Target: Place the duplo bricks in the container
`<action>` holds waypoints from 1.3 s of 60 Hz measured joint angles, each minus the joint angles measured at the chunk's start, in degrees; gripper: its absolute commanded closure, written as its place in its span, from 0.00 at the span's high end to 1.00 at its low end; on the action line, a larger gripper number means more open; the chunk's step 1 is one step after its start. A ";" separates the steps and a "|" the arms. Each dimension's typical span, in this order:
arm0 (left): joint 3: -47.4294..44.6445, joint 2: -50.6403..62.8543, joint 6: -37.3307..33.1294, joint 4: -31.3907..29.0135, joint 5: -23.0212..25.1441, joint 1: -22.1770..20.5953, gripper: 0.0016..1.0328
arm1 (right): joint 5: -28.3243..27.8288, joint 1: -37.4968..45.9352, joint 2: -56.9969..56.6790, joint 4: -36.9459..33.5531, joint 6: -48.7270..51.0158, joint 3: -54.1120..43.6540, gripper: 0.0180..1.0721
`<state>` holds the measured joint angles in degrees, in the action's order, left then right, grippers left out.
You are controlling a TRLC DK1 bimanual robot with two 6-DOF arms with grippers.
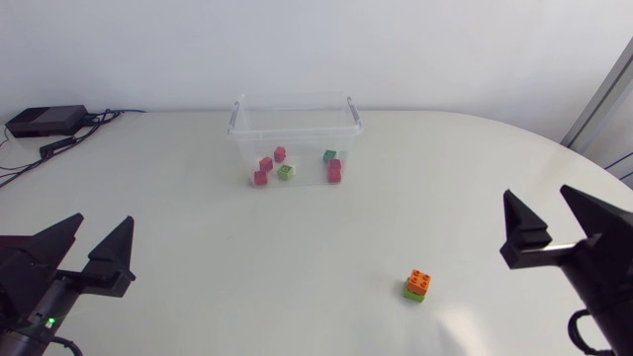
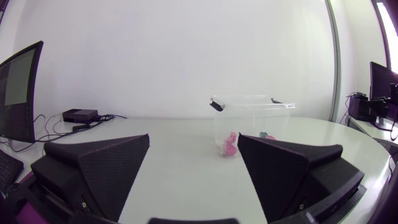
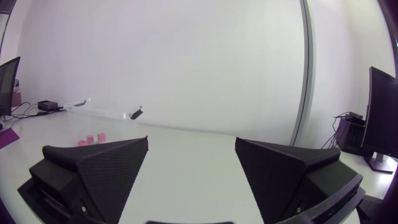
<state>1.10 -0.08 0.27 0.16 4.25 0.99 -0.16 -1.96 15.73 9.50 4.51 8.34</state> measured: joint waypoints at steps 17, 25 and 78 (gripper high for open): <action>0.00 0.00 0.00 0.00 0.00 0.00 0.96 | 0.20 -5.79 28.87 -0.81 -1.77 16.92 0.96; 0.00 0.00 0.00 0.00 0.00 0.00 0.96 | -3.34 -7.72 43.23 -5.22 -1.79 21.79 0.96; 0.00 0.00 0.00 0.00 0.00 0.00 0.96 | -10.91 -14.93 69.05 -54.73 39.30 41.22 0.96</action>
<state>1.10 -0.08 0.27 0.16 4.25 0.99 -11.07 -16.88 84.77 -45.23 43.81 49.56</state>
